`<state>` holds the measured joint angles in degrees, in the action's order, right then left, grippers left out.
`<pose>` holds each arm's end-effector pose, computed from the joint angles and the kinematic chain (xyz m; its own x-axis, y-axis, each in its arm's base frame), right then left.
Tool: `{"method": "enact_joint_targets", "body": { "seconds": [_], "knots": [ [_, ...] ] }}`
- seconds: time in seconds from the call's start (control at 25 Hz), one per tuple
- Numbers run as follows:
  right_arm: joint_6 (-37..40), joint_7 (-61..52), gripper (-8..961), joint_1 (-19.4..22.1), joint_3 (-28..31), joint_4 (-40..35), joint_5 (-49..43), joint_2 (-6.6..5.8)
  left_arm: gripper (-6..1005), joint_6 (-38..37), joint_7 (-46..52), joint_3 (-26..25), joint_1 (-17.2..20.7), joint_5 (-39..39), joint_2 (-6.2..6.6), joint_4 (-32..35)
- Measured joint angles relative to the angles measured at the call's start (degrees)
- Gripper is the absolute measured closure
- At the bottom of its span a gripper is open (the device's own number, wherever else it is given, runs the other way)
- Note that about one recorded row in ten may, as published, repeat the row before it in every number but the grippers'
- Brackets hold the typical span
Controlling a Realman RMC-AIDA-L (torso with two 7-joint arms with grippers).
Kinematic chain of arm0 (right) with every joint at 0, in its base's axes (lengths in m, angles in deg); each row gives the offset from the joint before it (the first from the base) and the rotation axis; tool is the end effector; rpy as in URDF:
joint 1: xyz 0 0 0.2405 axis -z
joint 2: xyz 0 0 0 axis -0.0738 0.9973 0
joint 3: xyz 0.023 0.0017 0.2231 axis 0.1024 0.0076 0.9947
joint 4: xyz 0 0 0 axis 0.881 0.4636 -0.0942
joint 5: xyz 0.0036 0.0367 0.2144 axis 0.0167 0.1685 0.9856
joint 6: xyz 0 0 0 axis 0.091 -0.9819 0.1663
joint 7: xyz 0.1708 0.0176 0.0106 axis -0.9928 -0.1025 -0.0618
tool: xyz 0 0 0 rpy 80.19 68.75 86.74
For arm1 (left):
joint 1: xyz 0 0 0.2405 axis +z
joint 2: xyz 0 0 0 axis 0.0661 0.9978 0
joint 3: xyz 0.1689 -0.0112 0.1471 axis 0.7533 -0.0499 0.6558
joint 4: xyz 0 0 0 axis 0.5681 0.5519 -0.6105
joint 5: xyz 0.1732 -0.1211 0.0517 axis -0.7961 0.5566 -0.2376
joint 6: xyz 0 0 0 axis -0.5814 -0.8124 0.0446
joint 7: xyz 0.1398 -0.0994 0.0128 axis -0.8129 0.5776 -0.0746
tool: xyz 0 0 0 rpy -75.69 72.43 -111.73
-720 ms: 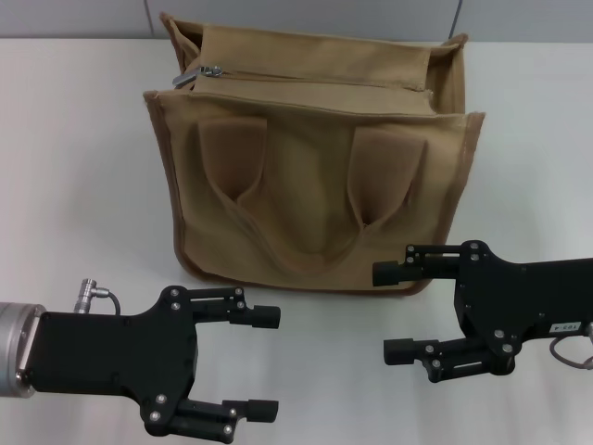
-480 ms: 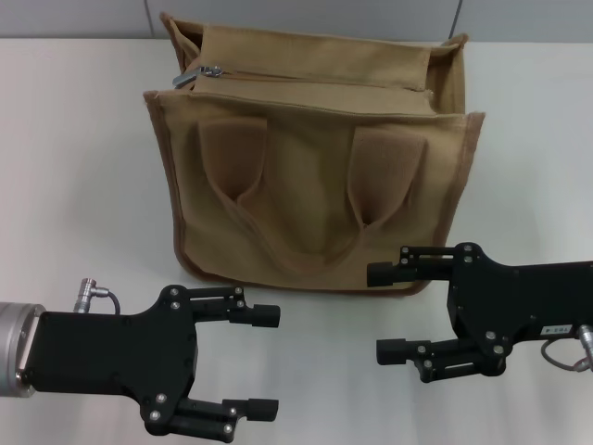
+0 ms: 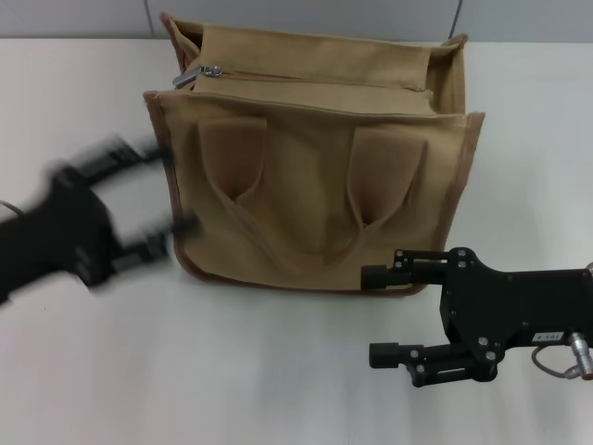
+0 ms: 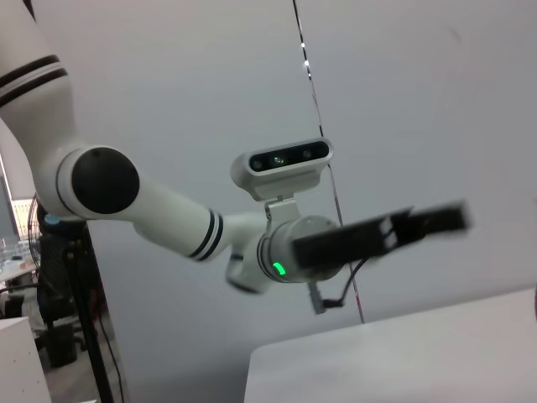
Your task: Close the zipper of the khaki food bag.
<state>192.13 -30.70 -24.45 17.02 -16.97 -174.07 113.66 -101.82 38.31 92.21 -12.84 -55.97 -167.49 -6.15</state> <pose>0.1970 0.2529 -0.0384 0.7446 -0.1752 -0.6441 -0.1179 -0.9843 0.1314 -0.2349 0.2515 0.0358 0.5990 -0.0878 0.7959 0.2659 -0.9158 -0.3011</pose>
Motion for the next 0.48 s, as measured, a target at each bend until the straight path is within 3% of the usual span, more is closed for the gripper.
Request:
{"method": "enact_joint_targets", "body": {
  "seconds": [0.12,0.2,0.48],
  "knots": [
    [-0.02,1.77,194,-0.11,-0.12,1.73,1.04,0.04,226,4.4,-2.05,-10.55,0.1,1.33,0.03,-3.19],
    [-0.02,3.14,194,-0.12,-0.24,2.93,1.95,0.06,226,9.97,-2.26,-14.28,0.09,1.12,0.02,-3.65],
    [0.24,4.22,195,0.01,0.12,4.04,2.11,0.06,226,20.4,-2.53,-9.52,-2.12,-0.55,-0.07,-3.38]
  ]
}}
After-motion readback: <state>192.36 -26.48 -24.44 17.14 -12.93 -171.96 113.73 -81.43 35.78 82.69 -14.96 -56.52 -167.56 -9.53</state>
